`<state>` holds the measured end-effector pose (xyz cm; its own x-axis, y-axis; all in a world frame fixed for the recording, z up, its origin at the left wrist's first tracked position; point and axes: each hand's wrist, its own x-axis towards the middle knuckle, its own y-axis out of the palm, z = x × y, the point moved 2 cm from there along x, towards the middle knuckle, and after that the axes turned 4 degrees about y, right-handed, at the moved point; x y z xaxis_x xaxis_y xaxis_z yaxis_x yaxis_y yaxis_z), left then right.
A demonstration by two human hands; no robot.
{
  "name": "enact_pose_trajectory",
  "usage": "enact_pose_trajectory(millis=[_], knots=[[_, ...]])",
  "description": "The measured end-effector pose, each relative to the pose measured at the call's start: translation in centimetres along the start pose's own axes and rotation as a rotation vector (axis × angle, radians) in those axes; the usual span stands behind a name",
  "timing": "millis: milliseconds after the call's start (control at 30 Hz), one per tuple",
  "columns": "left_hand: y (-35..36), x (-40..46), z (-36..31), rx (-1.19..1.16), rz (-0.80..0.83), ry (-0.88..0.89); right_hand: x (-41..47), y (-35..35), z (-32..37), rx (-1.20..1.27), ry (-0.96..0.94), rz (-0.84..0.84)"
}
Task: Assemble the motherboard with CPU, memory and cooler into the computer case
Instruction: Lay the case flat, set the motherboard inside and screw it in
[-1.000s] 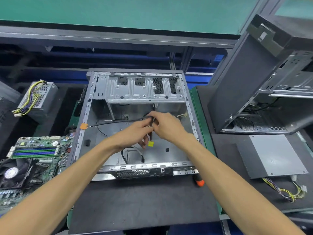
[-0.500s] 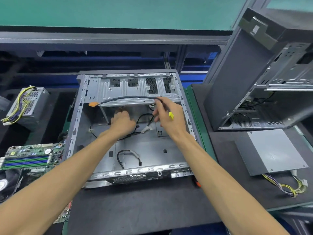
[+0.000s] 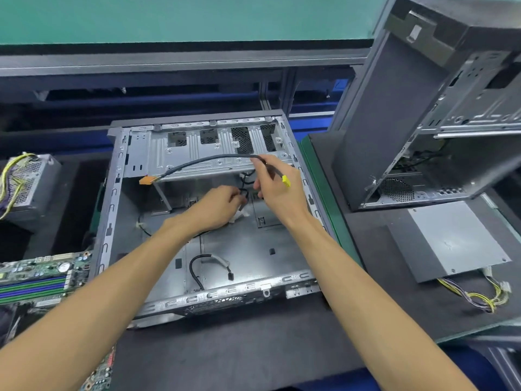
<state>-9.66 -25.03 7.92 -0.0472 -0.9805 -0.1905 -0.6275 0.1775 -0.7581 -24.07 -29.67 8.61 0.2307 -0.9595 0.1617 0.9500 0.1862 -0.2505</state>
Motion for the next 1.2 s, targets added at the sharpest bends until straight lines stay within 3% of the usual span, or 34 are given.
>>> enact_pose_trajectory(millis=[133, 233, 367, 467, 567, 633, 767, 800, 1100, 1200], knots=[[-2.0, -2.0, -3.2, -0.041, -0.104, 0.151, 0.5, 0.5, -0.2, -0.089, -0.045, 0.107], [-3.4, -3.2, -4.2, -0.096, -0.123, 0.152, 0.7, 0.6, 0.0, -0.118, -0.010, 0.163], [-6.3, -4.3, -4.5, -0.500, -0.145, 0.049, 0.5, 0.8, 0.3, -0.198, 0.022, 0.293], [-7.1, -4.4, -4.4, -0.620, -0.054, 0.048, 0.1, 0.6, 0.4, -0.278, -0.042, 0.258], [-7.3, -4.5, -3.0, -0.633, 0.131, 0.050, 0.1, 0.3, 0.9, -0.202, 0.066, 0.126], [-6.5, -4.2, -1.6, -0.544, 0.209, -0.020, 0.1, 0.1, 1.1, -0.206, 0.181, 0.089], [-2.1, -2.6, 2.2, 0.165, 0.168, -0.152, 0.1, -0.3, 1.1, -0.135, 0.257, 0.009], [-0.9, -2.6, 2.9, 0.250, 0.181, -0.199, 0.0, -0.3, 1.1, -0.115, 0.261, -0.005], [2.5, -2.4, 5.3, 0.432, 0.284, -0.226, -0.1, -0.4, 1.1, -0.047, 0.180, -0.071], [1.9, -2.3, 4.4, 0.321, 0.238, -0.199, -0.1, -0.4, 1.1, -0.045, 0.161, -0.075]])
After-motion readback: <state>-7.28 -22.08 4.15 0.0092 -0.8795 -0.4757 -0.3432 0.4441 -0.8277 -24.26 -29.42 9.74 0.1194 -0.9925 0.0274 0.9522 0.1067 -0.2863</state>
